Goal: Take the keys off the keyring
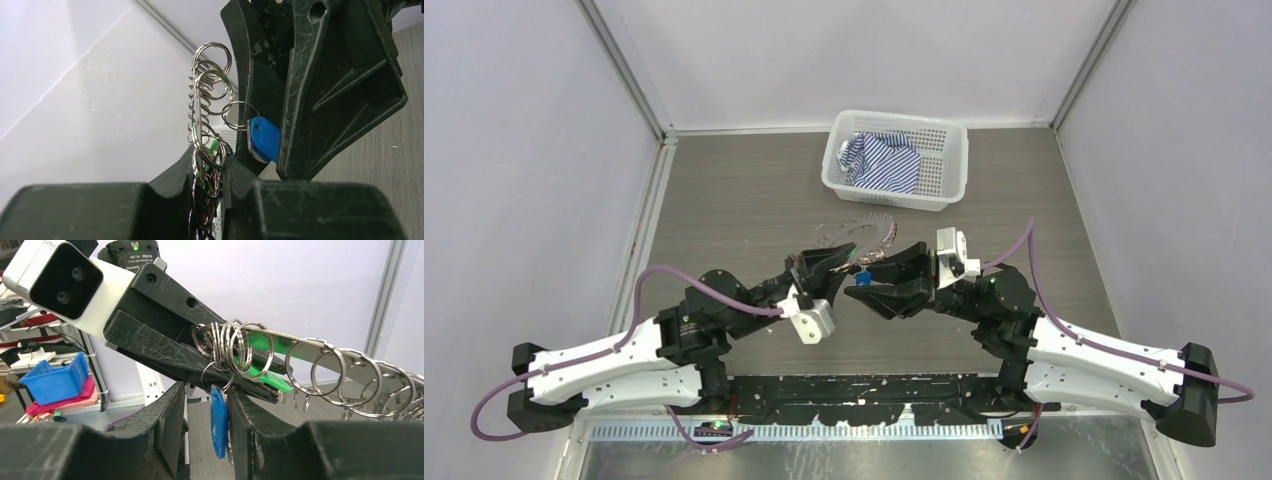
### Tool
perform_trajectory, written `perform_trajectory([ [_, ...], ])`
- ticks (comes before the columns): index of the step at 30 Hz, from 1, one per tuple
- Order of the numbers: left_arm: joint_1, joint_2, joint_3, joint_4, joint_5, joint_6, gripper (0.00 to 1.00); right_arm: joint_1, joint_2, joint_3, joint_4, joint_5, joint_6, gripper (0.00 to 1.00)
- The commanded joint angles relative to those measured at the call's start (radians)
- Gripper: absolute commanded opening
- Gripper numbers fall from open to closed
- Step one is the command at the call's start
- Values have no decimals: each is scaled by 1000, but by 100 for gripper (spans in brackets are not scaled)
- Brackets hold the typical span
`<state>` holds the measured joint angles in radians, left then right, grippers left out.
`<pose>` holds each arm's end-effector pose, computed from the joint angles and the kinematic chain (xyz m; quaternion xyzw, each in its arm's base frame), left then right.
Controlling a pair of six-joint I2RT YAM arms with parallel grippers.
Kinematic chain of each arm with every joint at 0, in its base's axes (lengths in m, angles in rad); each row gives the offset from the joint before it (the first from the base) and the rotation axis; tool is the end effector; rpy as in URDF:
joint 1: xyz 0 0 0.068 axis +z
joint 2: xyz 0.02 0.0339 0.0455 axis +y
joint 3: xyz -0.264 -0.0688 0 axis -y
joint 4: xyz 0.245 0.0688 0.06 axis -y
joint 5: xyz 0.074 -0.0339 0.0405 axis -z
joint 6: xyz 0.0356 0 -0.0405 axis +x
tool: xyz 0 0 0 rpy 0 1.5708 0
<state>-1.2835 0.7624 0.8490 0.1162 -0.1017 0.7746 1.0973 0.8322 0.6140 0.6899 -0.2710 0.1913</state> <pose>0.0531 -0.1669 0.3988 0.5204 0.3592 -0.1638 0.7572 0.0786 0.1743 0.3635 -0.3301 0.4149 0.5639 0.6332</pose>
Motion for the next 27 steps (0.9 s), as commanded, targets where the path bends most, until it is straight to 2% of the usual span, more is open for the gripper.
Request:
perform_trajectory([
  [1,-5,-21,46,65,38,-1,1,-8,3,18,92,-12,17,42],
  [19,-4,-25,50,69,56,-24,0,-34,44,-18,275,3,116,39],
  [27,-5,-25,50,67,53,-24,1,-45,60,-11,292,4,133,38],
])
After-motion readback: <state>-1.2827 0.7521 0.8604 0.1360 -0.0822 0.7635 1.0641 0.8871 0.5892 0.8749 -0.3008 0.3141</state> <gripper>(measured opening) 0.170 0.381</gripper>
